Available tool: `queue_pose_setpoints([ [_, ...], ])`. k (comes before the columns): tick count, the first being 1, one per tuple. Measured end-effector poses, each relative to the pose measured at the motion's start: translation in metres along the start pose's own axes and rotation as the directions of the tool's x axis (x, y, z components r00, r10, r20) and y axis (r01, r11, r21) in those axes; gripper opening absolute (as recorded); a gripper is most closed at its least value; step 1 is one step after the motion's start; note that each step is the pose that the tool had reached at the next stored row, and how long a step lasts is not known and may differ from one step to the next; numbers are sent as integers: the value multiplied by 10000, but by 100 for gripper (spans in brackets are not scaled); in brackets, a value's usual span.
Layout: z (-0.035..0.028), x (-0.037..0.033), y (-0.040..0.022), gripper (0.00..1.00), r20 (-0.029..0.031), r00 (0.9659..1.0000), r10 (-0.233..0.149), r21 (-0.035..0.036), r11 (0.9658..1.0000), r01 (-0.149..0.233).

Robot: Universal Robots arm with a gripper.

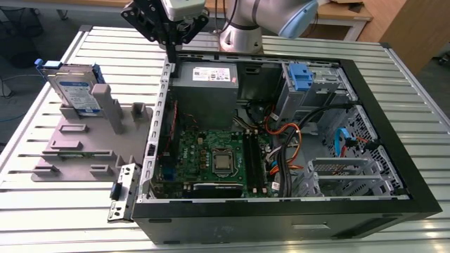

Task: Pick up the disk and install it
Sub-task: 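Reach for the disk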

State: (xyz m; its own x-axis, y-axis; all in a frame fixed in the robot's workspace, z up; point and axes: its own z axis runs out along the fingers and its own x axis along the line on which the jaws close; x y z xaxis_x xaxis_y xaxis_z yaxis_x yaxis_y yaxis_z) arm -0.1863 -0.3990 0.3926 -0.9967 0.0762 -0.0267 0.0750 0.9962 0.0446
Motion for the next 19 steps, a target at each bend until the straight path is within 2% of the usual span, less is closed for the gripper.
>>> queue_pose_setpoints([
  [19,3,130,-10,11,1,10000,0,-1,10000,0],
])
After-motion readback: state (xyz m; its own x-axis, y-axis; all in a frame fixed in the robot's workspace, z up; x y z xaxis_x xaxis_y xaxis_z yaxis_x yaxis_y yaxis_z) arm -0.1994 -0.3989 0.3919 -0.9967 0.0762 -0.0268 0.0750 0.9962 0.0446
